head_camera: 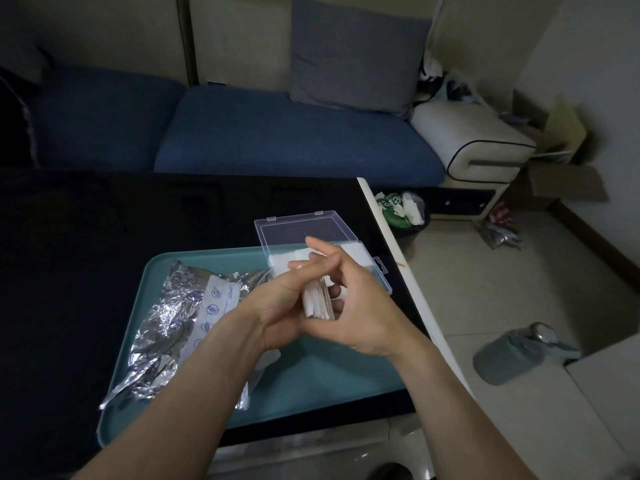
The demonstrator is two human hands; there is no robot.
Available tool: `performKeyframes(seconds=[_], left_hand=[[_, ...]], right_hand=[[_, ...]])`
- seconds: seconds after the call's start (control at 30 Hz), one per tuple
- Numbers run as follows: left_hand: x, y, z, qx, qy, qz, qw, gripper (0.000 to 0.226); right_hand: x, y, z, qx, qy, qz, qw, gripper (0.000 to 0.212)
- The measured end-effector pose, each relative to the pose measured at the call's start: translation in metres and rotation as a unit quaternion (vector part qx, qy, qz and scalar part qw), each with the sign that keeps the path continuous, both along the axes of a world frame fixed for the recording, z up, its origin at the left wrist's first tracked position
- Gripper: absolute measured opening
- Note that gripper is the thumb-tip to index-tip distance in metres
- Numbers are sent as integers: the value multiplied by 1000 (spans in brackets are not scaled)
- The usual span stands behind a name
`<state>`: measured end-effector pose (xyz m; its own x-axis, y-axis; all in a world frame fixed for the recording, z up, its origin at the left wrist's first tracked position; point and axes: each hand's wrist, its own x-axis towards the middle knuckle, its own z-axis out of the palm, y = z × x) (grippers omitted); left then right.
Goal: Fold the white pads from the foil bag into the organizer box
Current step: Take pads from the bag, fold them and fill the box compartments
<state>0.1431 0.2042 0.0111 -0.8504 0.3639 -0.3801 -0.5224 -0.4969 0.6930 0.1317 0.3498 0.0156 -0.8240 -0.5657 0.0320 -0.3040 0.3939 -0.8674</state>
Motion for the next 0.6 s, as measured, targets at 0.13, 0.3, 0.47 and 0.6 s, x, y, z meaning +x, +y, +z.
performKeyframes(seconds=[0.13,0.3,0.47,0.6], left_hand=[[-2,1,-3,16,-22,-9,1000,52],[-4,0,-10,47,-12,-9,999,72],[-3,0,-11,26,-2,-54,998,54],[-3,2,-10,11,12,-57,998,55]], right_hand=[[0,1,1,1,-8,15,1000,121],[-2,1,0,-7,11,-10,1000,110],[0,1,1,3,24,-13,1000,113],[2,2,2,-6,6,-14,1000,85]])
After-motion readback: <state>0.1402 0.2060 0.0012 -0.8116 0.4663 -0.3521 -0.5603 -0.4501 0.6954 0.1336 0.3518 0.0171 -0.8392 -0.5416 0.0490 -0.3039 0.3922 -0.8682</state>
